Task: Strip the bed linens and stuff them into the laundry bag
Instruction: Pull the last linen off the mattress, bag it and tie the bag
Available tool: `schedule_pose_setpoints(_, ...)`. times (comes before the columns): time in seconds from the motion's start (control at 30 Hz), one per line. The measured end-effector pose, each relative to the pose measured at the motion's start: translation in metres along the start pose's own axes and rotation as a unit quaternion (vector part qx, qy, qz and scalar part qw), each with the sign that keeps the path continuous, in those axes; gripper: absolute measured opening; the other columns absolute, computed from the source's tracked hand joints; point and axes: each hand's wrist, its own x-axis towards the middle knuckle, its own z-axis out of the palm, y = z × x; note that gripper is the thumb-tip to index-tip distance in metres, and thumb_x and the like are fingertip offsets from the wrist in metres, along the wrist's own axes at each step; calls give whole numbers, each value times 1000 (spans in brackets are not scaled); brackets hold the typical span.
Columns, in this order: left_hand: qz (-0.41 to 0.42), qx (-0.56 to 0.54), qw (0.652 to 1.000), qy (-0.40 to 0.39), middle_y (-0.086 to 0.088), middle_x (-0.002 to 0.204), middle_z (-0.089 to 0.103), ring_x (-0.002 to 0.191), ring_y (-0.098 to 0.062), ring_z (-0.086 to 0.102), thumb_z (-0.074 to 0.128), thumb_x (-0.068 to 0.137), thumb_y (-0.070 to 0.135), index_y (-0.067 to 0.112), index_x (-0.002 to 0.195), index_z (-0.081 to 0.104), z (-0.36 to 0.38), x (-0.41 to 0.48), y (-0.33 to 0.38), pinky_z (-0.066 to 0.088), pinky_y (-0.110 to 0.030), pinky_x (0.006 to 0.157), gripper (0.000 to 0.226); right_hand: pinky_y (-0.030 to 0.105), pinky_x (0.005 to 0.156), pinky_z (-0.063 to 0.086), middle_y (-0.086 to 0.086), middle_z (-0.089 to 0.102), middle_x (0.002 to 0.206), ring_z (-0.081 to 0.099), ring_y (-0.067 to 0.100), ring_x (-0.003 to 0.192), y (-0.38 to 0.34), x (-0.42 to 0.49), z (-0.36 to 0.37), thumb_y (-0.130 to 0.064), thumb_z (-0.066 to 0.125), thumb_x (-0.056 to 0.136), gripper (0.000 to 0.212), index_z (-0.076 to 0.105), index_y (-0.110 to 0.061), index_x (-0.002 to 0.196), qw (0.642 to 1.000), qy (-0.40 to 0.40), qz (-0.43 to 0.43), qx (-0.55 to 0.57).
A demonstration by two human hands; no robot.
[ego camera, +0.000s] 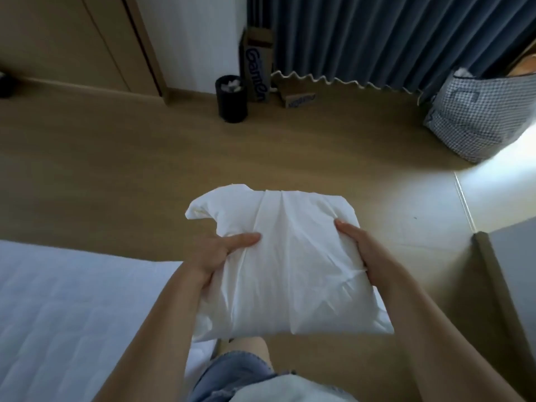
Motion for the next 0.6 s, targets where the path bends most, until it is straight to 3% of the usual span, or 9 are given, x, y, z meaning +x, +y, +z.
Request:
schedule_pose_setpoints(0.1, -6, 35, 999, -36, -6, 91, 75, 84, -27, 71, 85, 42, 45, 13, 101, 68, 7, 43, 49, 54, -37, 79, 70, 35, 78, 54, 8, 73, 99, 70, 25, 88, -28, 20, -8, -46, 65, 81, 43, 68, -14, 109, 999, 31, -1, 39)
schedule_pose_setpoints(0.2, -7, 53, 995, -82, -4, 82, 76, 73, -20, 72, 83, 55, 35, 13, 90, 69, 27, 81, 92, 52, -30, 66, 44, 40, 87, 53, 10, 72, 103, 69, 27, 94, -51, 42, -22, -48, 69, 76, 50, 67, -13, 112, 994, 73, -4, 85)
schedule_pose_setpoints(0.3, -13, 77, 990, -117, -3, 78, 75, 69, -19, 72, 81, 67, 25, 13, 85, 68, 57, 117, 122, 52, -31, 65, 25, 38, 81, 54, 10, 73, 101, 70, 27, 89, -63, 62, -43, -46, 69, 77, 48, 68, -13, 111, 986, 100, -6, 132)
schedule_pose_setpoints(0.47, -30, 116, 979, -163, -11, 91, 75, 77, -26, 73, 80, 62, 23, 6, 97, 70, 126, 167, 159, 56, -29, 62, 40, 42, 93, 51, 9, 71, 107, 69, 27, 97, -72, 95, -99, -54, 75, 61, 65, 68, -16, 113, 970, 131, 0, 203)
schedule_pose_setpoints(0.6, -39, 138, 971, -189, -12, 89, 75, 73, -24, 73, 76, 74, 17, 3, 102, 68, 205, 212, 199, 54, -24, 51, 32, 37, 84, 53, 7, 73, 103, 70, 25, 94, -107, 126, -161, -51, 76, 66, 56, 68, -18, 110, 957, 165, -13, 239)
